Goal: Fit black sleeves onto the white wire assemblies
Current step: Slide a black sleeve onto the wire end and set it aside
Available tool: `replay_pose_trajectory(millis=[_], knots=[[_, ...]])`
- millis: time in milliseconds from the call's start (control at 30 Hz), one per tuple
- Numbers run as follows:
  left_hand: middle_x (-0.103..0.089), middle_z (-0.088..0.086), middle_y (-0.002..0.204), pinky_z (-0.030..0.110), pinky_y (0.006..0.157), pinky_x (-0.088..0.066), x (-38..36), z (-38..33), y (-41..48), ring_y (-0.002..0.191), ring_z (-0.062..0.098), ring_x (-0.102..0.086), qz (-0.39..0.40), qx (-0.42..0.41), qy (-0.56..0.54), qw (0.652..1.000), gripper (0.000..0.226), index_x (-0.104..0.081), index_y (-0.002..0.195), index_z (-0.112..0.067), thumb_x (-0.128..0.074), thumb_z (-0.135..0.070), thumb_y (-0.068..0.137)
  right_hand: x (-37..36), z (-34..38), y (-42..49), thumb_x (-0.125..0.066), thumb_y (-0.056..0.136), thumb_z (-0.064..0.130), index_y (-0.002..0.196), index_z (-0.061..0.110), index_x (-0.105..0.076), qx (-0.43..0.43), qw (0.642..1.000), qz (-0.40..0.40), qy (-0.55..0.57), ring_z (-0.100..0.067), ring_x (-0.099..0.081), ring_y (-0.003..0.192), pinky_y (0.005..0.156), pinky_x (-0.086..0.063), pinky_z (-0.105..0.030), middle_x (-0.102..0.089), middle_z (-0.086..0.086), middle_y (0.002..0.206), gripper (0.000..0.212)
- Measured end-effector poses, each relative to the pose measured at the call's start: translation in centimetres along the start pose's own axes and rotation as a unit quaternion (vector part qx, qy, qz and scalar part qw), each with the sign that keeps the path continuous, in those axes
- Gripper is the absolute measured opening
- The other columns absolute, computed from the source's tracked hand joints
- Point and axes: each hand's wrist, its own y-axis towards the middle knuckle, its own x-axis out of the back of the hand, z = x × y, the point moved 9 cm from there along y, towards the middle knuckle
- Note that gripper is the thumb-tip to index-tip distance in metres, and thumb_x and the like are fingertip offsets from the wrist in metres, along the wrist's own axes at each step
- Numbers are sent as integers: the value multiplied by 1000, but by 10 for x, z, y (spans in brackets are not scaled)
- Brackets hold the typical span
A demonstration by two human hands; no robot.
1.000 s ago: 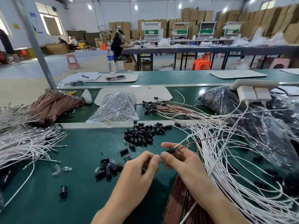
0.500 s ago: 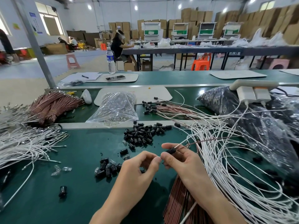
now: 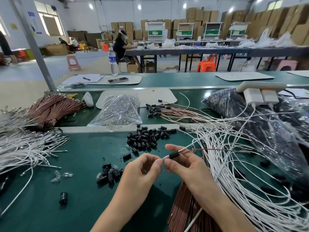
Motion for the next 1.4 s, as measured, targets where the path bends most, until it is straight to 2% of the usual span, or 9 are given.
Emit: replay_pose_trajectory(millis=[167,367,567,733,900,1000,1067,1167,1400], knots=[[-70,-3,76,31,70,-55,-2,1,-1,71,17,-66,6,-3,2,1000,13,-71,85,-30,-64,-27,96,1,0,0,-78,76,32,108,42,-74,3,1000,-8,-8,-11,-72,83,80,-55,-20,-77,-1,90,33],[-68,1,78,41,70,-52,-4,-1,-2,73,24,-63,11,-19,24,999,12,-67,89,-42,-64,-32,96,2,0,-1,-78,75,33,105,42,-74,-2,1000,-12,-11,-10,-70,76,77,-53,-17,-75,0,84,32],[-69,-9,79,25,69,-51,-2,-6,-3,73,11,-63,3,-38,41,998,11,-67,88,-37,-63,-33,97,2,-1,0,-79,75,32,106,39,-75,-2,1000,-15,2,-10,-71,77,75,-55,-18,-76,-1,86,32],[-70,-12,79,24,70,-53,-2,-7,-3,73,10,-64,-4,-29,29,999,11,-68,89,-33,-62,-30,97,-2,-6,-1,-76,80,44,99,30,-80,-18,1000,4,-19,-10,-71,78,73,-56,-21,-78,-2,87,24],[-70,-16,83,31,70,-53,0,-9,-5,78,9,-65,9,-27,86,996,21,-67,95,-39,-52,-54,93,2,-7,0,-75,81,43,94,29,-80,-15,999,-15,-39,-10,-71,77,72,-55,-18,-77,-2,85,20],[-64,-29,92,20,80,-43,28,-14,-4,96,-10,-56,-76,-79,263,959,27,-65,108,-37,-44,-50,98,7,-7,0,-76,77,44,90,26,-81,-24,999,-41,-12,-11,-72,77,72,-56,-20,-77,-4,83,23],[-64,-23,103,23,83,-34,47,-11,-2,97,-4,-55,-117,-76,350,927,24,-65,115,-32,-47,-37,101,10,-8,0,-76,77,40,88,23,-82,-37,998,-48,18,-11,-71,76,71,-57,-19,-77,-5,84,21],[-63,-12,113,30,89,-34,50,11,6,102,15,-57,-65,-35,459,885,31,-65,124,-33,-52,-18,101,10,-11,2,-75,78,33,86,18,-82,-55,995,-54,58,-11,-70,75,68,-56,-18,-76,-6,84,18],[-47,-9,129,28,93,-31,40,24,28,117,15,-49,74,-39,561,824,50,-47,139,-38,-44,-10,98,10,-11,4,-78,73,36,86,16,-82,-66,991,-61,97,-11,-69,75,68,-57,-18,-76,-6,85,24]])
